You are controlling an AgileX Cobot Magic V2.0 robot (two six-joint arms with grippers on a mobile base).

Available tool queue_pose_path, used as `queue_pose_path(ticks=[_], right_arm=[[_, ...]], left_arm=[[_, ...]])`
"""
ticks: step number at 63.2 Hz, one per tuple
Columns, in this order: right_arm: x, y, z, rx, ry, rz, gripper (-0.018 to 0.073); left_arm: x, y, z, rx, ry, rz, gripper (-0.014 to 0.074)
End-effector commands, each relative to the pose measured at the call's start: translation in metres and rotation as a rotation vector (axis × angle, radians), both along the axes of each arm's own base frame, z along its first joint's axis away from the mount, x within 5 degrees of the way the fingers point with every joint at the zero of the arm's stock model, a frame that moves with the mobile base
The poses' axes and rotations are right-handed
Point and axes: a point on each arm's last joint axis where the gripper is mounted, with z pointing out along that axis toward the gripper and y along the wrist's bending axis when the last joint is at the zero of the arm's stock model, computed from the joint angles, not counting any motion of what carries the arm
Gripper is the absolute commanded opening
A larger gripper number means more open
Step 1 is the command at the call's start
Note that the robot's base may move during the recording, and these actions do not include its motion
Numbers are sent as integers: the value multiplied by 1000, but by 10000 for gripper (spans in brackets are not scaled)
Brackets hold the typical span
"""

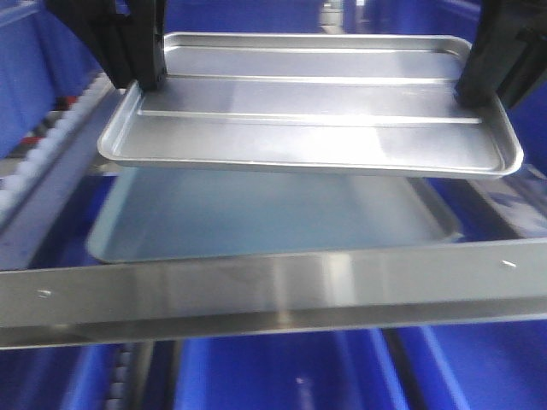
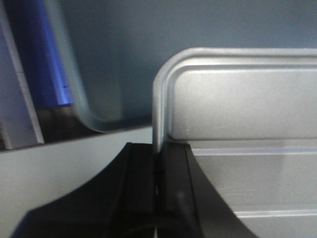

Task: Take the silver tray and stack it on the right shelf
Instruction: 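Lower the held silver tray onto the larger grey-blue tray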

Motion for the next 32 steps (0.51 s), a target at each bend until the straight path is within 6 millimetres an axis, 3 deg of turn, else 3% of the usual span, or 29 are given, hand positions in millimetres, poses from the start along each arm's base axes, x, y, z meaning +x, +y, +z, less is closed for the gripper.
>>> queue_pose_path(ticks=[1,32], right_arm=[[-1,2,23,54,-114,28,57],[-1,2,23,54,-114,28,57]], left_arm=[[-7,-1,27,-88,-86,-32,-94],[-7,-1,27,-88,-86,-32,-93]])
